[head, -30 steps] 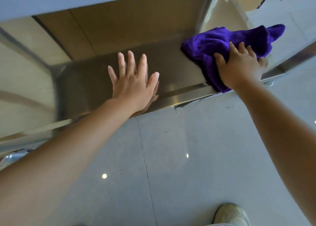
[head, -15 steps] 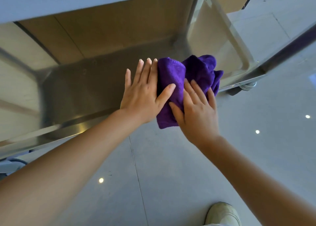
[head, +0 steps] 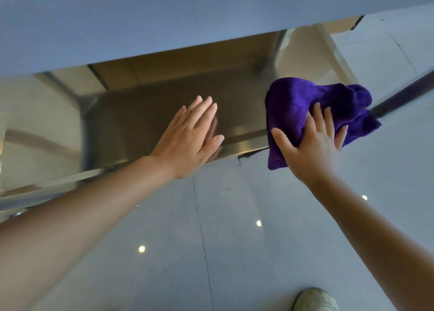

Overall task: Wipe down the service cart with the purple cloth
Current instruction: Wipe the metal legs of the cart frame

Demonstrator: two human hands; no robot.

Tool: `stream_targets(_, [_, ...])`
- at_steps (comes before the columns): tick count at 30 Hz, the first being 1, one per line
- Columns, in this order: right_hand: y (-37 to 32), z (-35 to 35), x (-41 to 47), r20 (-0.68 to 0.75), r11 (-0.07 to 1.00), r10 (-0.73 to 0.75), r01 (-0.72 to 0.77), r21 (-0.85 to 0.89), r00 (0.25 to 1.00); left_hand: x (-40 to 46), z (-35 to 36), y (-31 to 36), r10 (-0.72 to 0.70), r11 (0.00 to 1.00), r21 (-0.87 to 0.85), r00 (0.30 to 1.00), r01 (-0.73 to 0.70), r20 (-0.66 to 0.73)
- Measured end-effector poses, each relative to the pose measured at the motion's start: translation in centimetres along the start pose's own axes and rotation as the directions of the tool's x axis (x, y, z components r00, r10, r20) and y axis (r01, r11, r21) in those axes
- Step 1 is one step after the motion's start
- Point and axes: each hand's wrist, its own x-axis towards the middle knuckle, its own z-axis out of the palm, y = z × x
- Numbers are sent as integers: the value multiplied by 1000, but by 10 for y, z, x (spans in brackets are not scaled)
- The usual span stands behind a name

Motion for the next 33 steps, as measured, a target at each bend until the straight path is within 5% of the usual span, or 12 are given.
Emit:
stream_targets(3, [-29,2,-3,53,996,-76,78,-48,996,-18,-5,-16,-132,989,-65,991,131,-21])
stream_targets(11, [-146,17,15,322,919,-392,385,87,862,-47,-18,-29,-112,991,-77,992,107,-51])
stream_targets(16, [-221,38,46,315,915,-401,366,167,860,-90,-23,-61,-267,962,31,959,270,-92])
stream_targets(19, [-245,51,15,309,839,-544,502,209,781,-106,-20,-77,-312,945,51,938,322,-149])
stream_targets(26, [-239,50,-55,289,583,-813,708,399,506,-123,-22,-87,-172,961,-265,918,76,-357])
stream_targets(33, [-180,35,-50,277,527,-847,790,313,454,-124,-18,-88,-107,991,-107,955,80,-278])
